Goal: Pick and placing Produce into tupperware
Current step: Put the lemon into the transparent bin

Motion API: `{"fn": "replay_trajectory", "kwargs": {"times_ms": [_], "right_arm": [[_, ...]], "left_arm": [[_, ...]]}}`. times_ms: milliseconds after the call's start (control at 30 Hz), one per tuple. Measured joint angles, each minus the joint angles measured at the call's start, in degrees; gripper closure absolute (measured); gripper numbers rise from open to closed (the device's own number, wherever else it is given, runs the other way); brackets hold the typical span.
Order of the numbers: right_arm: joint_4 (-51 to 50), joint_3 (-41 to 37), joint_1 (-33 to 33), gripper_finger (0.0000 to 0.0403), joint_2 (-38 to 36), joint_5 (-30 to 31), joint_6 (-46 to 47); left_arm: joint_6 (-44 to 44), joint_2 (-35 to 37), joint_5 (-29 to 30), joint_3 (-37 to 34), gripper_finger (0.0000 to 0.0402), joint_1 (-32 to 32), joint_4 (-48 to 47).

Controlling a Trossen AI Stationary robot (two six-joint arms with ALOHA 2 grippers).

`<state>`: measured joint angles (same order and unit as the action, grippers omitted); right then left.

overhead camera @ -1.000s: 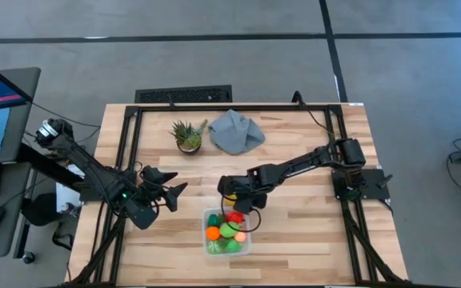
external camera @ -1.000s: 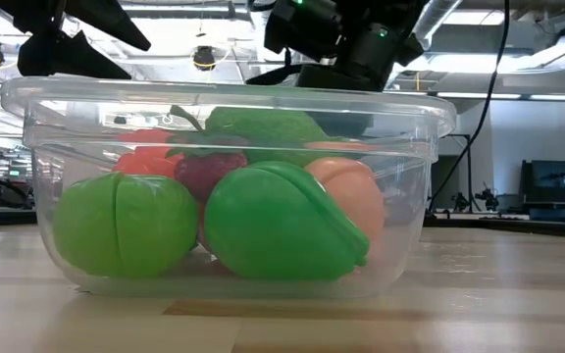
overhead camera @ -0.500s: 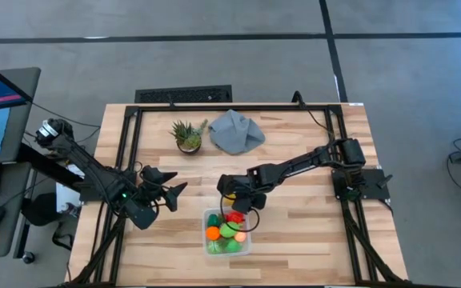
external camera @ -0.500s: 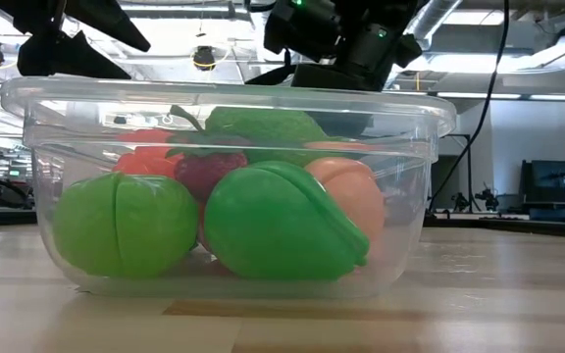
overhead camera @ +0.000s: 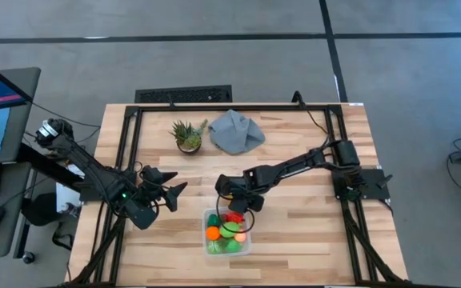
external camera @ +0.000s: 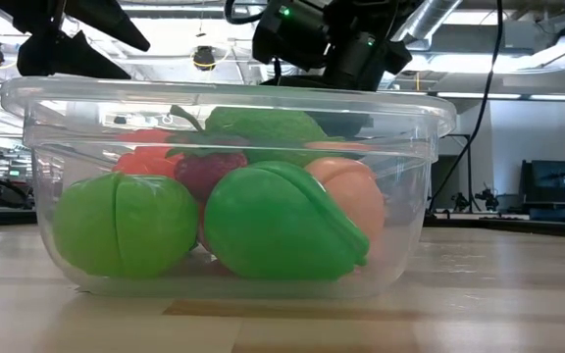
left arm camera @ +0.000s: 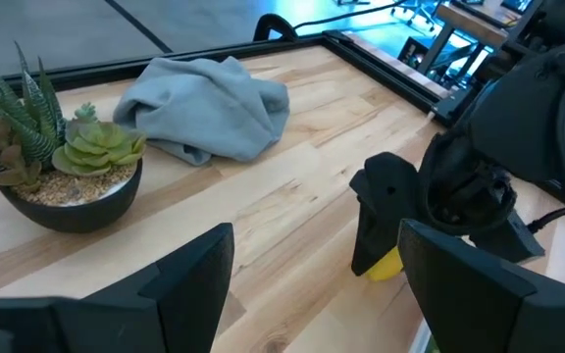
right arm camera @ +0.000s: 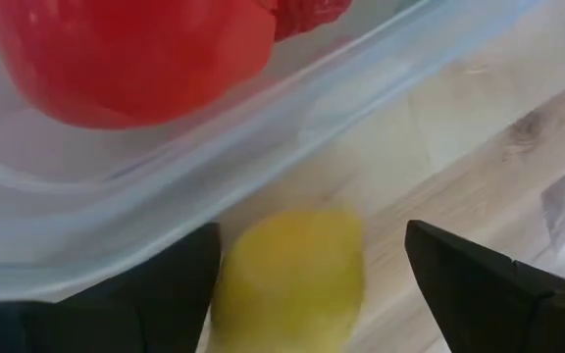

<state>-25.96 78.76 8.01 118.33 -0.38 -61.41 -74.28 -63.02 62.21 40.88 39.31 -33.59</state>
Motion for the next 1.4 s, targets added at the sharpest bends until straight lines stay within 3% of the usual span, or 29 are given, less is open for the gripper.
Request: {"fn": "replay_trajectory", "kwargs": {"times_ms": [300,833,1400], "right_arm": [[-2.05,0.22,-1.47,0.0092,0.12,-1.22,5.22],[-2.08,0.13,-5.73,0.0094,0.21,-1.28,23.47],[-3.18,0.13,-6.39,0.0126,0.21,-3.06,24.0]], "left_arm": [[-0.52,0.0,-0.29,0.0,0.0123,0.0,0.09],[-0.45,0.0,0.07,0.0,0.0123,0.0,-0.41],[-0.15,0.0,0.11,0.0,0.0123,0.0,-1.62]]}}
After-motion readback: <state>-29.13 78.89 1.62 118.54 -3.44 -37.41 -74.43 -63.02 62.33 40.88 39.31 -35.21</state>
